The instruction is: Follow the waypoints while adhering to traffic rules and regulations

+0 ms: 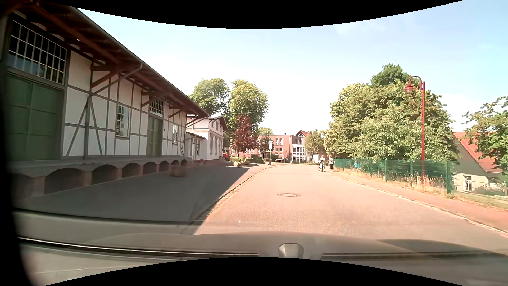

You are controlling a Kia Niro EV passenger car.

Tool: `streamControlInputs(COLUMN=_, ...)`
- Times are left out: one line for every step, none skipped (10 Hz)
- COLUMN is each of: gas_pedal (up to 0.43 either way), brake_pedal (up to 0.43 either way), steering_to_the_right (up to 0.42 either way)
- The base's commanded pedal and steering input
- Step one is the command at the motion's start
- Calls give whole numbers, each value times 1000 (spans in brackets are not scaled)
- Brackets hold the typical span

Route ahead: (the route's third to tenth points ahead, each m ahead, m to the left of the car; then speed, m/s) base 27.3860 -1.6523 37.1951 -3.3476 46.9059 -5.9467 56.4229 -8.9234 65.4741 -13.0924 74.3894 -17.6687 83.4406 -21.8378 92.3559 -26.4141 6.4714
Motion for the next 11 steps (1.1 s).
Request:
streamControlInputs(gas_pedal=189, brake_pedal=6, steering_to_the_right=52)
streamControlInputs(gas_pedal=189, brake_pedal=6, steering_to_the_right=47)
streamControlInputs(gas_pedal=189, brake_pedal=6, steering_to_the_right=43)
streamControlInputs(gas_pedal=189, brake_pedal=6, steering_to_the_right=40)
streamControlInputs(gas_pedal=177, brake_pedal=6, steering_to_the_right=37)
streamControlInputs(gas_pedal=177, brake_pedal=6, steering_to_the_right=33)
streamControlInputs(gas_pedal=177, brake_pedal=6, steering_to_the_right=30)
streamControlInputs(gas_pedal=157, brake_pedal=6, steering_to_the_right=28)
streamControlInputs(gas_pedal=130, brake_pedal=6, steering_to_the_right=28)
streamControlInputs(gas_pedal=118, brake_pedal=6, steering_to_the_right=28)
streamControlInputs(gas_pedal=118, brake_pedal=6, steering_to_the_right=28)
